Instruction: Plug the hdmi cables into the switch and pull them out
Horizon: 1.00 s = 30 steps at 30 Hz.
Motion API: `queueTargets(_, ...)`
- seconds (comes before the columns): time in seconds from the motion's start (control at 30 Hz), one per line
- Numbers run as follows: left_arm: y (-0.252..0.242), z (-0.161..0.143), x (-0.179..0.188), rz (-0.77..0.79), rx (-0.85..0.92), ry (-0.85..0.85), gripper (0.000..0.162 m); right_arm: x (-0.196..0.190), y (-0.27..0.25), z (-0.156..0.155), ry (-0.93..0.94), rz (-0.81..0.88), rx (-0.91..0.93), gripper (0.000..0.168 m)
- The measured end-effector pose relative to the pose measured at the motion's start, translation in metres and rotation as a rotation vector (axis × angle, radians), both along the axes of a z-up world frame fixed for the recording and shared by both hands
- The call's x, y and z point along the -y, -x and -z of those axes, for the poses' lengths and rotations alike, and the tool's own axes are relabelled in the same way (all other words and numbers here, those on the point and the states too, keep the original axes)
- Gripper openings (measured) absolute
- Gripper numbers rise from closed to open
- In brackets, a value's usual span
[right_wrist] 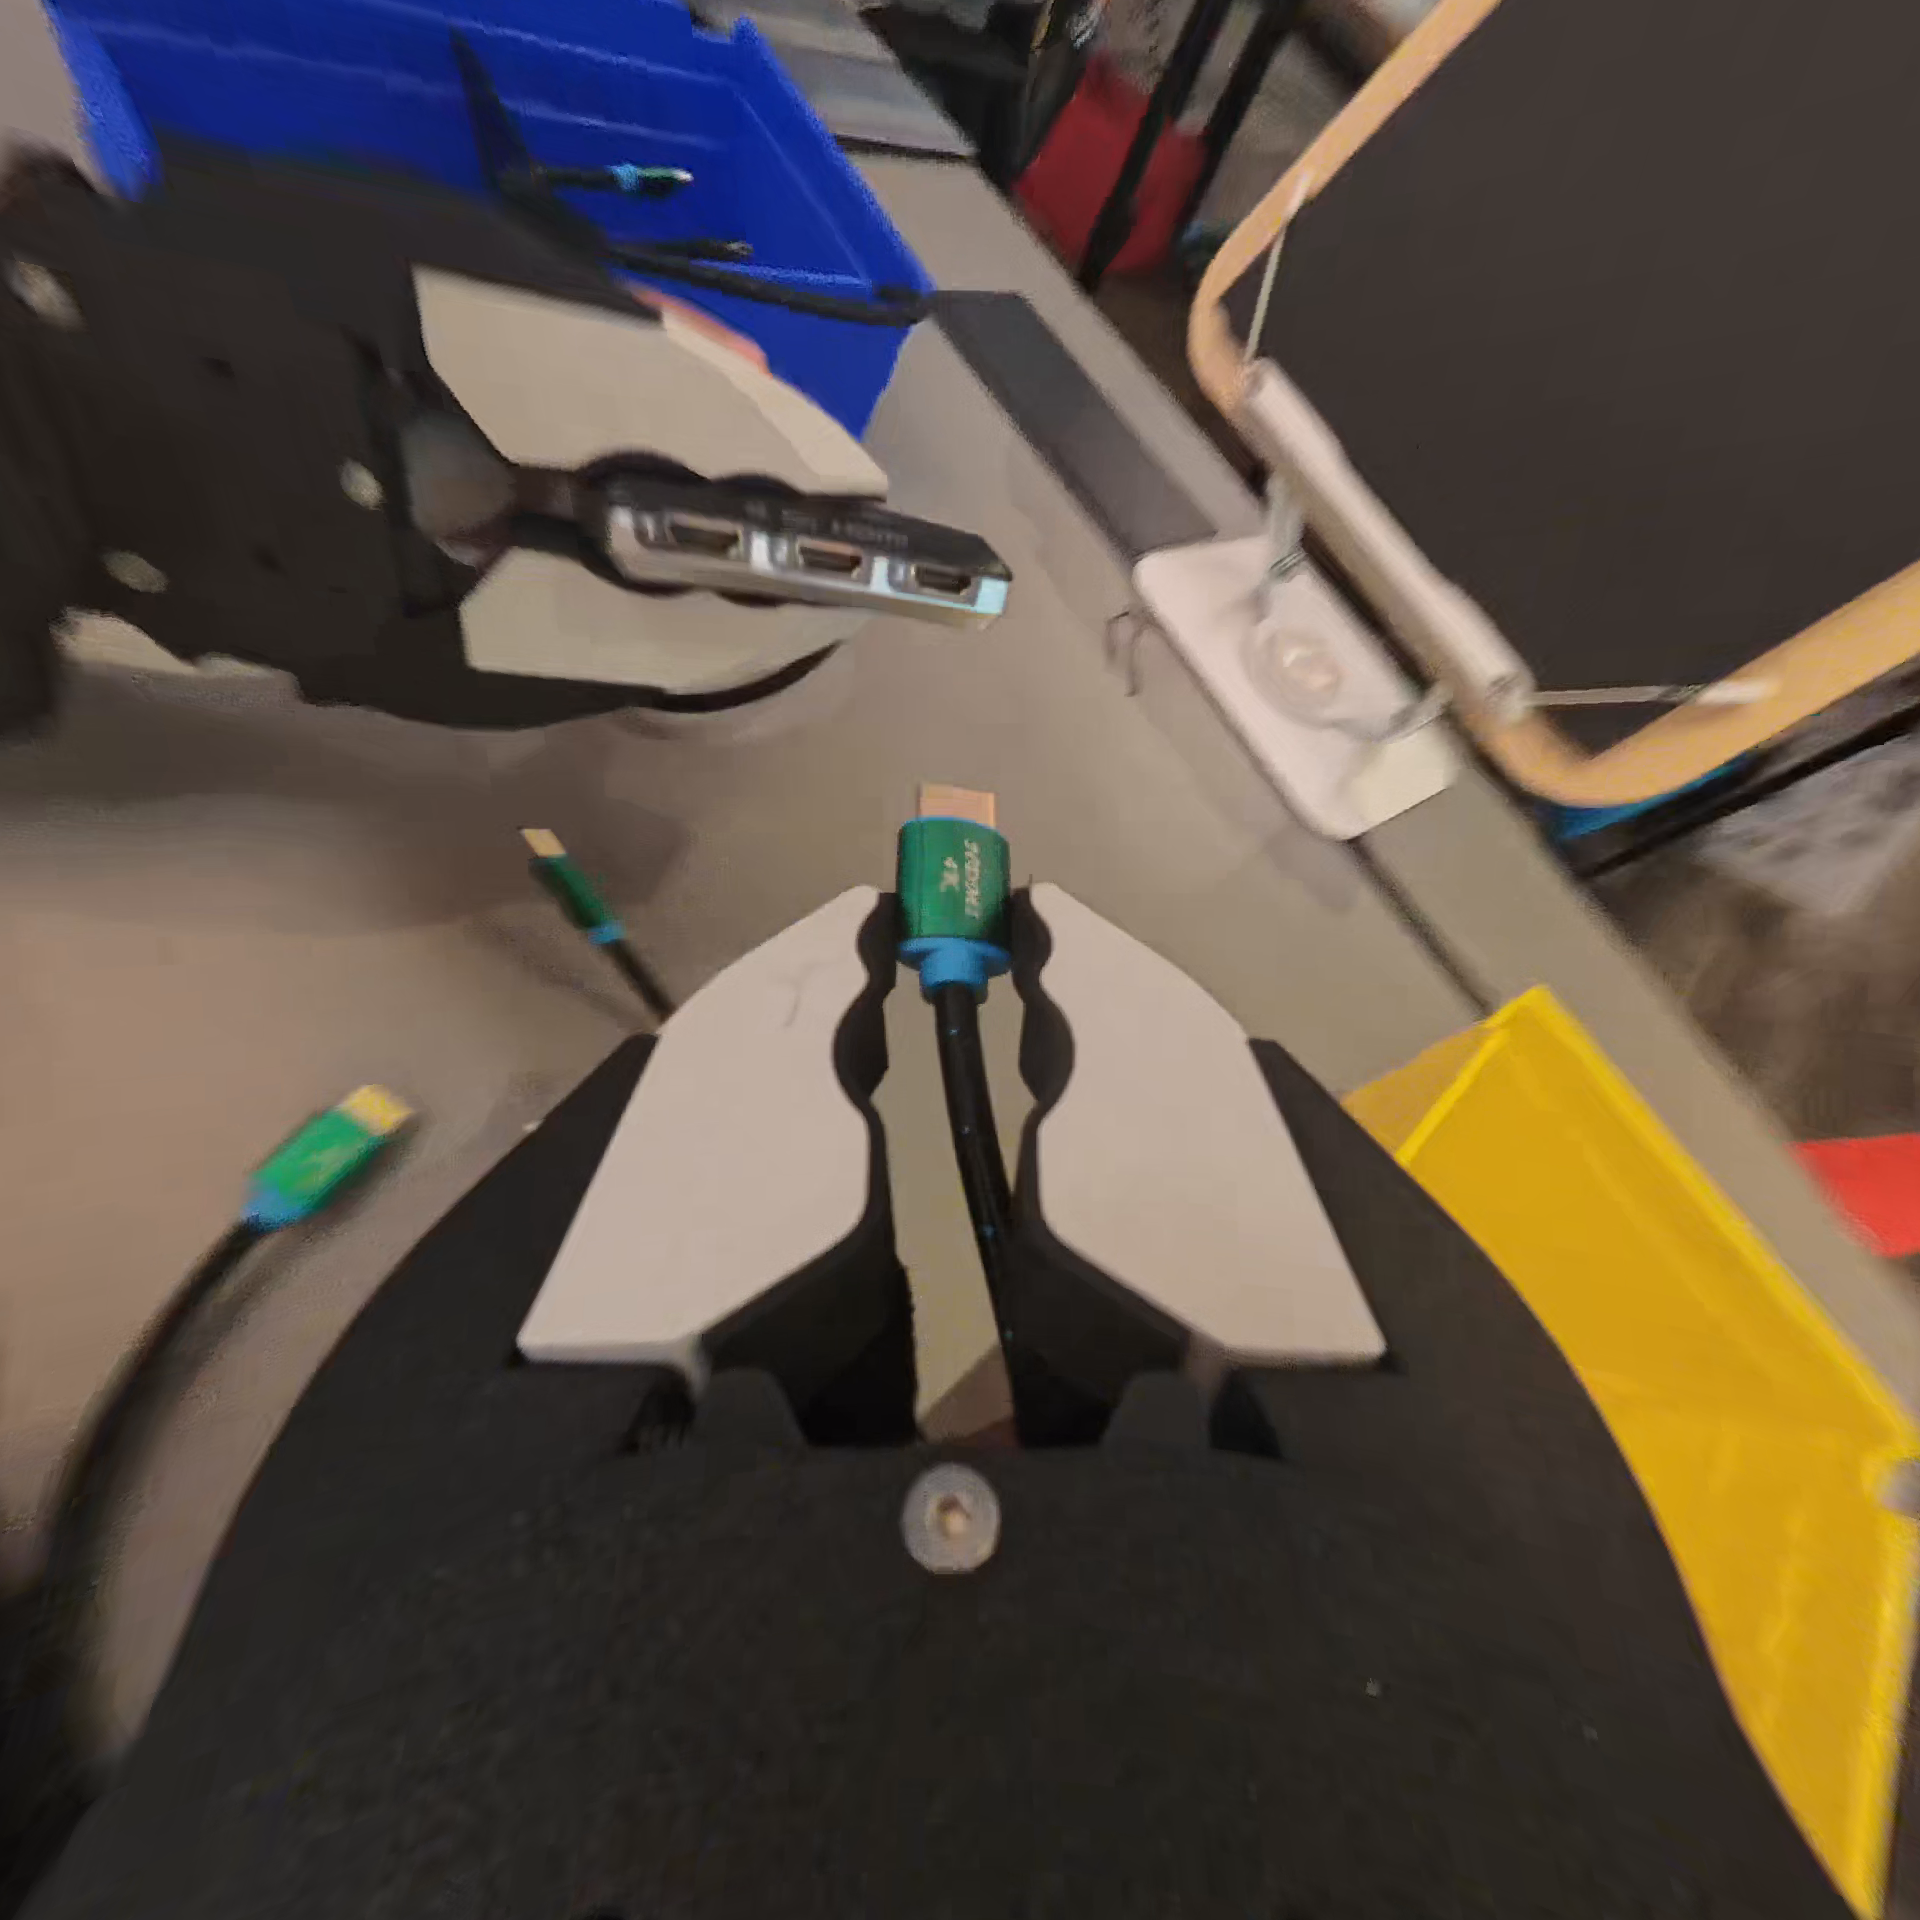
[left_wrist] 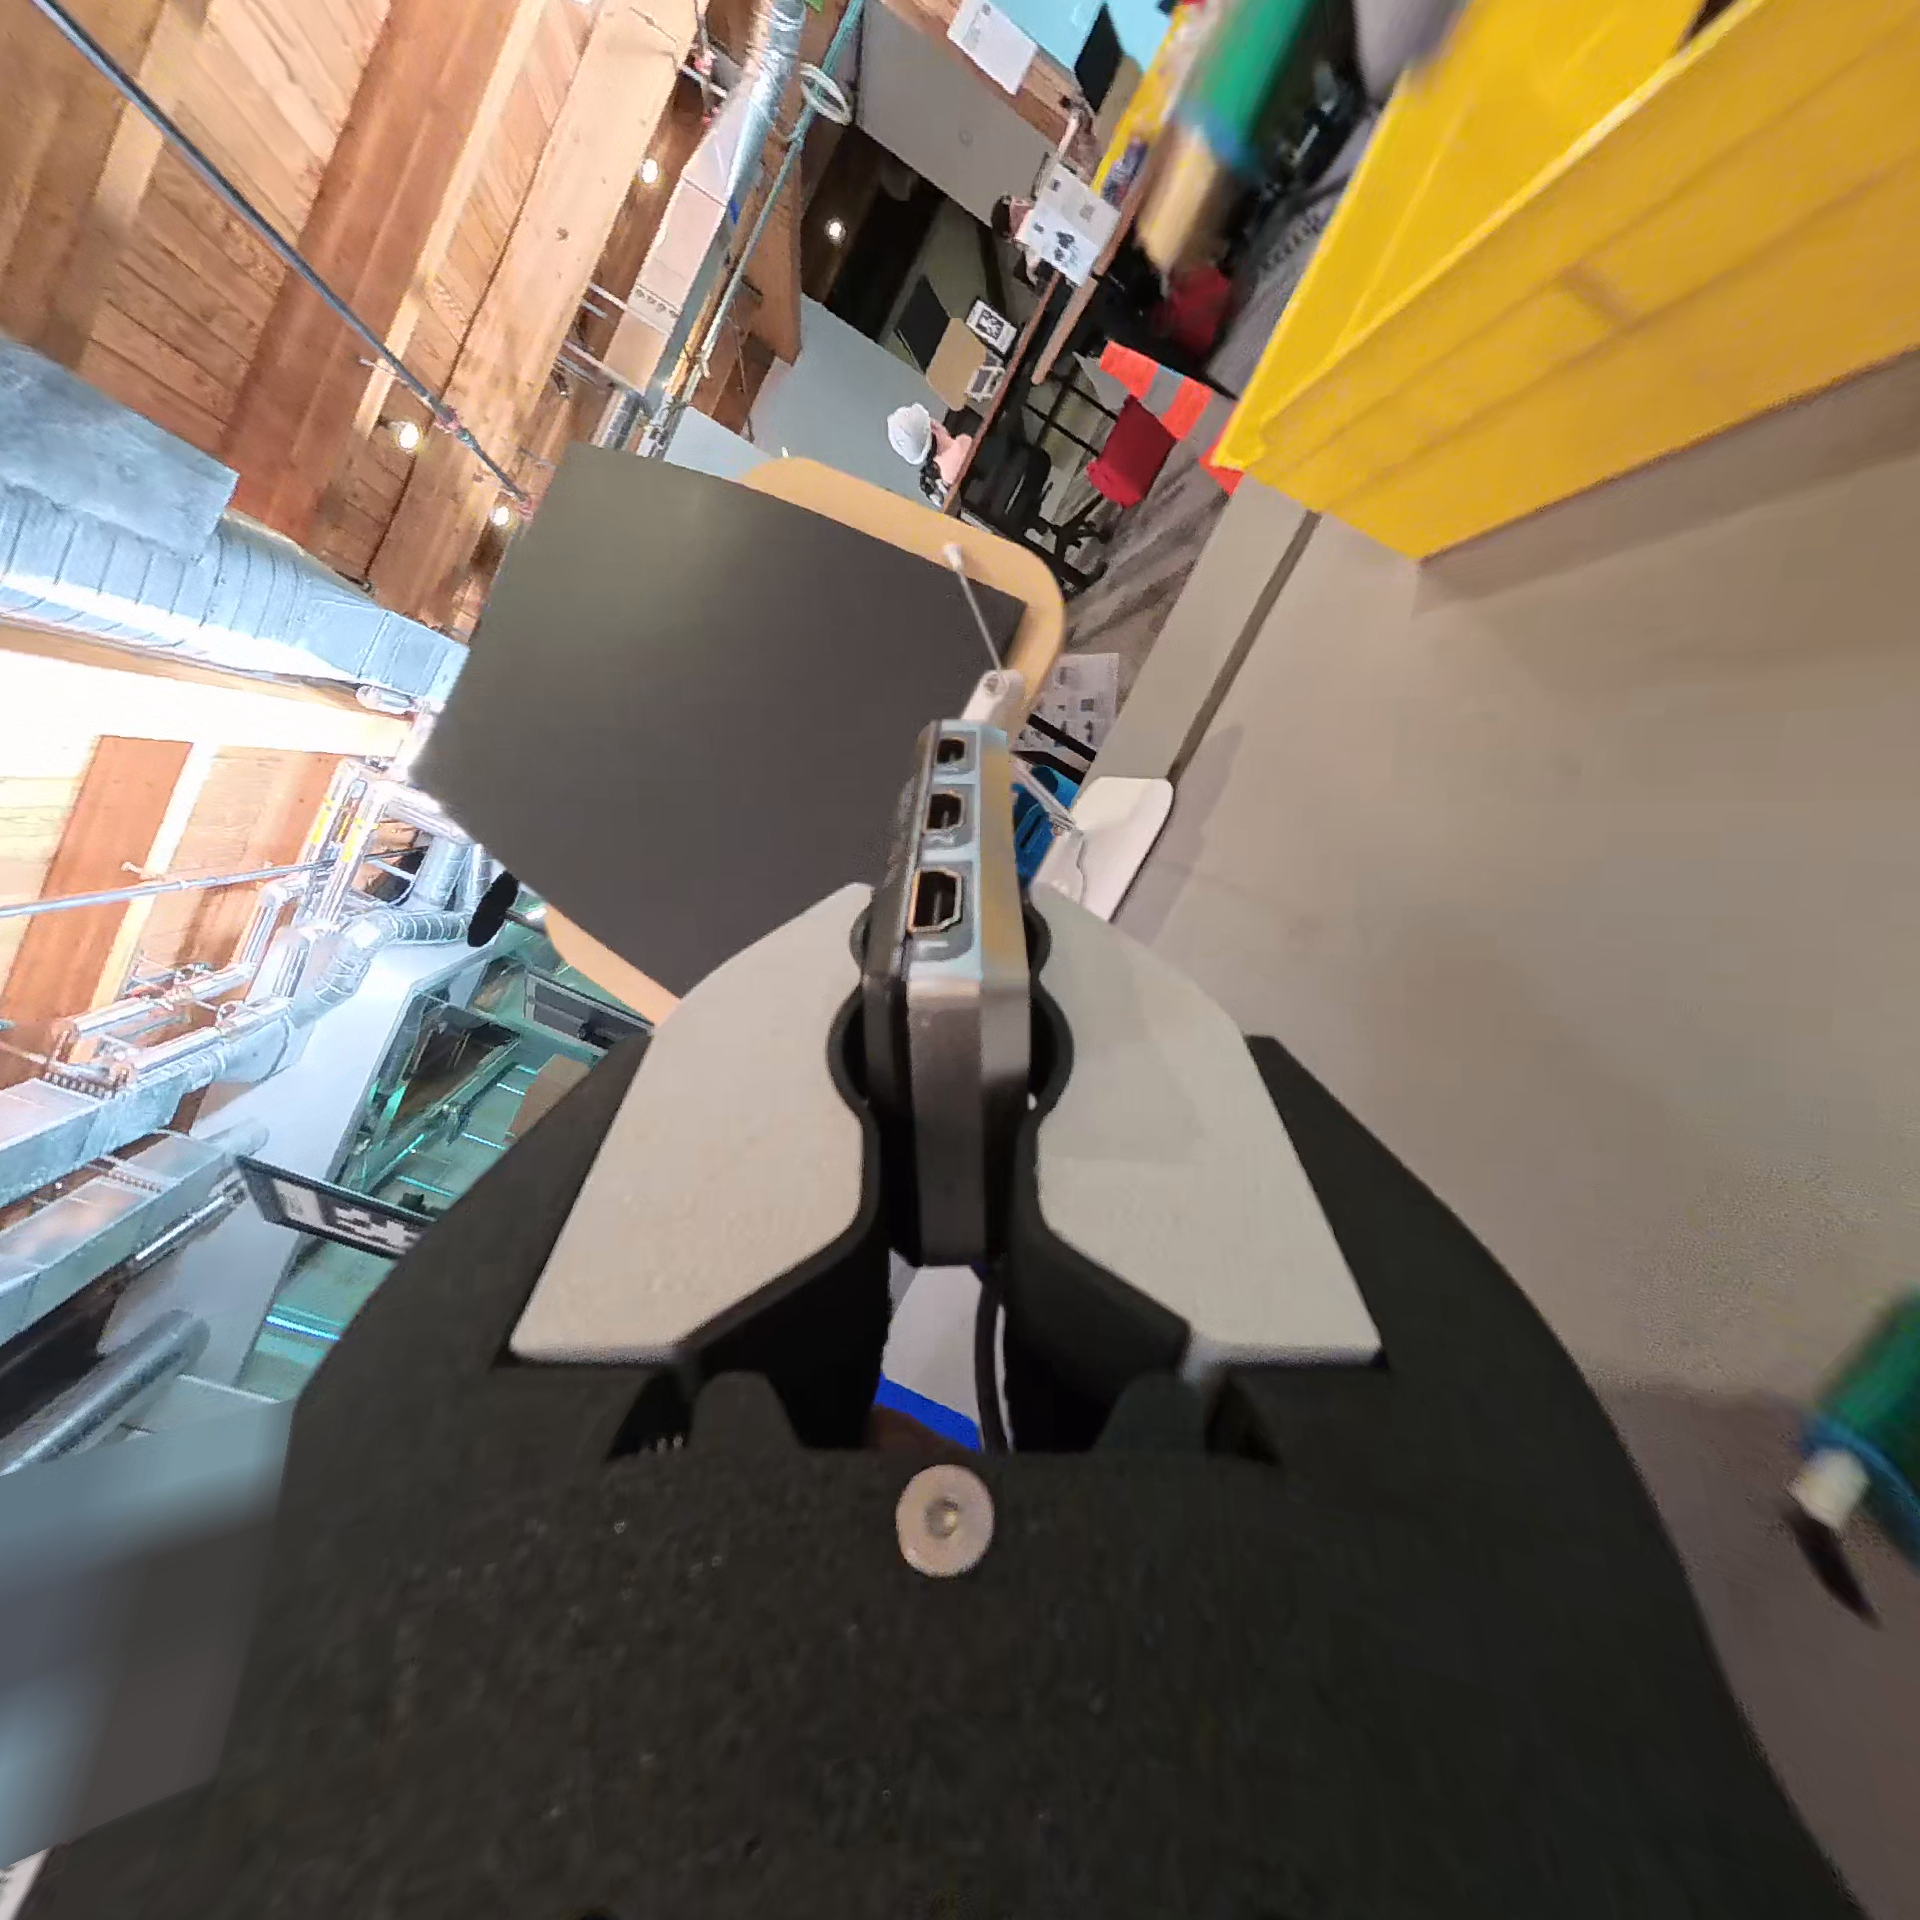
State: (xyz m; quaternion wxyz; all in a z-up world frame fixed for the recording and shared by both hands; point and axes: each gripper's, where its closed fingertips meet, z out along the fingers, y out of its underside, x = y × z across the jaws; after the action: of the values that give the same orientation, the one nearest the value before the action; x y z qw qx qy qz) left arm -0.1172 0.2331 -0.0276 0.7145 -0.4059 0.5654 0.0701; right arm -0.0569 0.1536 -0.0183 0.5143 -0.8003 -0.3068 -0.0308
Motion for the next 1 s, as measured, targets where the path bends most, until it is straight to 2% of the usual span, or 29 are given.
queueTargets(0.1,0.002,-0.01,0.004,0.01,0.028,-0.016,0.023,-0.006,0.018,0.037,-0.125,-0.036,0.301,0.021)
queueTargets(0.17,0.002,-0.007,0.007,0.028,0.025,-0.008,0.023,-0.001,0.033,0.083,-0.048,-0.093,0.368,0.021)
queueTargets(0.23,0.001,0.001,0.01,0.055,0.002,0.002,0.022,0.013,0.042,0.13,0.133,-0.117,0.304,0.019)
queueTargets(0.27,0.0,0.005,0.012,0.066,-0.012,-0.001,0.022,0.02,0.046,0.143,0.185,-0.115,0.249,0.018)
queueTargets(0.33,0.0,0.014,0.017,0.1,-0.039,0.007,0.022,0.033,0.054,0.154,0.264,-0.11,0.084,0.034)
queueTargets(0.43,0.0,0.022,0.021,0.124,-0.058,0.036,0.022,0.041,0.058,0.142,0.313,-0.104,-0.143,0.039)
queueTargets(0.53,-0.003,0.025,0.03,0.21,-0.072,0.112,0.023,0.037,0.05,0.108,0.255,-0.142,-0.245,0.043)
queueTargets(0.63,-0.005,0.029,0.047,0.366,-0.12,0.327,0.023,0.027,0.035,0.066,0.135,-0.194,-0.187,0.044)
queueTargets(0.73,-0.001,0.016,0.07,0.548,-0.12,0.553,0.022,0.017,0.031,0.025,0.037,-0.258,-0.096,0.044)
queueTargets(0.8,0.003,0.0,0.084,0.655,-0.096,0.653,0.022,0.014,0.037,0.014,0.017,-0.322,0.01,0.044)
queueTargets(0.87,0.007,-0.017,0.095,0.756,-0.056,0.73,0.023,0.013,0.05,0.011,0.027,-0.4,0.04,0.043)
queueTargets(1.0,0.016,-0.039,0.108,0.904,0.036,0.848,0.022,0.01,0.079,0.0,0.016,-0.53,-0.088,0.041)
